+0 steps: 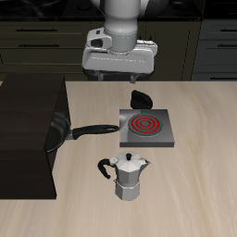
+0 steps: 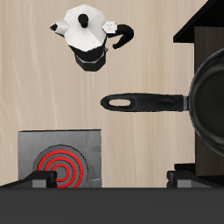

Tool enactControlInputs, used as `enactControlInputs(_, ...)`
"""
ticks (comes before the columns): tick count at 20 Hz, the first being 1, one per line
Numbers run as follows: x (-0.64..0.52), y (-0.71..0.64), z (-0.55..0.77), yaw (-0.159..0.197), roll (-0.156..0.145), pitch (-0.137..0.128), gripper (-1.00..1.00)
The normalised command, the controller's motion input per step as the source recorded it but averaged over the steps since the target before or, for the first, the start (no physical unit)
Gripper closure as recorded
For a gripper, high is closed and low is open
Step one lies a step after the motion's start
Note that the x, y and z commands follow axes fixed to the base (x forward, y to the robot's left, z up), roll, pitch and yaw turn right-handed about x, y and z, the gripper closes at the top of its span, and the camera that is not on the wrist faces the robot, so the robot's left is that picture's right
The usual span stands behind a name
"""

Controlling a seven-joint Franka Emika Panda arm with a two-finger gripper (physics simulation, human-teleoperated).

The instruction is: Place the moka pot on the stove

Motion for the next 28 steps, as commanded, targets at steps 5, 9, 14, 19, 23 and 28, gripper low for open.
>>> enactControlInputs(5, 0.22, 0.02, 0.03, 0.010, -0.016, -0.010, -1.00)
enactControlInputs(9, 0.22, 0.04, 0.02, 0.009, 0.022, -0.006, -1.00)
enactControlInputs(14, 0.22, 0.08, 0.03, 0.009, 0.024, 0.008, -1.00)
enactControlInputs(19, 0.18, 0.16, 0.08, 0.026, 0.012, -0.010, -1.00)
enactControlInputs(23, 0.17, 0.22, 0.03, 0.038, 0.002, -0.002, -1.00)
enactControlInputs(28, 0.15, 0.17, 0.03, 0.013, 0.031, -0.017, -1.00)
